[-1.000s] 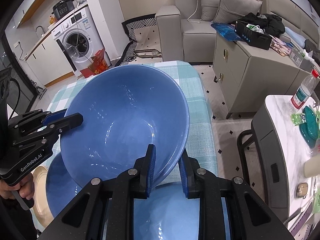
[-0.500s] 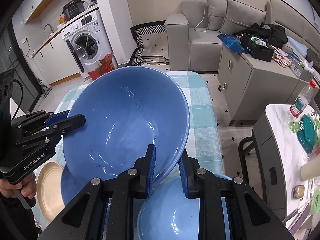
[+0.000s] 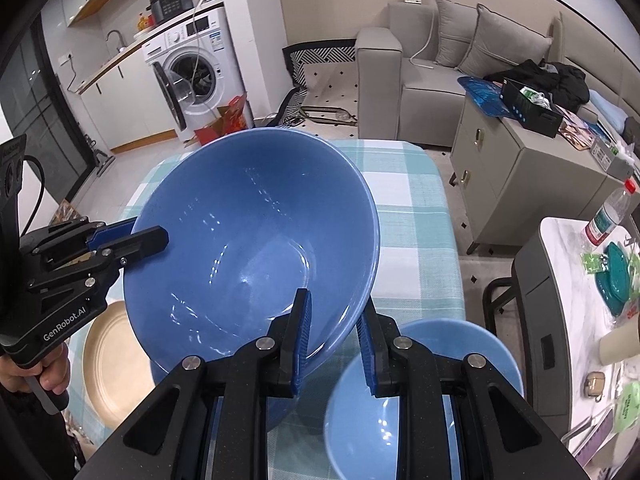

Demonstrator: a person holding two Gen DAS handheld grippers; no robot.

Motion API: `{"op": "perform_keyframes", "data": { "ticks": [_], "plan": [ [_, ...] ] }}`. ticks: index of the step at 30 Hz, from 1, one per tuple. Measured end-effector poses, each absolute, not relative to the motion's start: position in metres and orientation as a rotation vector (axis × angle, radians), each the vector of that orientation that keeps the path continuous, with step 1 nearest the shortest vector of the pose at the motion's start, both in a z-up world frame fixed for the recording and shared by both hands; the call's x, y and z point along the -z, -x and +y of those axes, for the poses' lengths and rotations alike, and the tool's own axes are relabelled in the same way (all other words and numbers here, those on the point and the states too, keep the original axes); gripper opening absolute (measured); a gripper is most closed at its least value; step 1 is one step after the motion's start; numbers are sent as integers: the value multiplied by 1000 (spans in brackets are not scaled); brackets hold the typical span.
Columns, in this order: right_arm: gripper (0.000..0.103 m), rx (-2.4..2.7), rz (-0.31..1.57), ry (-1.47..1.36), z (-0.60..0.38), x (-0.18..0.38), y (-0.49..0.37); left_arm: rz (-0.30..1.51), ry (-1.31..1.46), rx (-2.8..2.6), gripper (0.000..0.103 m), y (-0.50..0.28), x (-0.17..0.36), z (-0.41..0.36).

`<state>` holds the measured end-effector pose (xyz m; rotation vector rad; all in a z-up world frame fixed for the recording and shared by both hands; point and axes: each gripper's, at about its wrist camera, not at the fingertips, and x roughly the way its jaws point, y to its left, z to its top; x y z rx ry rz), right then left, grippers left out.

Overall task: Organize plates and bowls
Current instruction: 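Lift the dark blue bowl with both tools and carry it toward the cream plates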

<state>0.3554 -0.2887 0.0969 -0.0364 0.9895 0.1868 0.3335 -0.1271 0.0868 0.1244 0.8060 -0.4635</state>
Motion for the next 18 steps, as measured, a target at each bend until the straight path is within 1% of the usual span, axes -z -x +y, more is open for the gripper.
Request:
{"op": "perform_keyframes", "data": {
  "ticks": [18],
  "plan": [
    [23, -243, 1006, 92, -265, -93, -341, 818, -102, 435, 16, -304, -81, -99]
  ]
}}
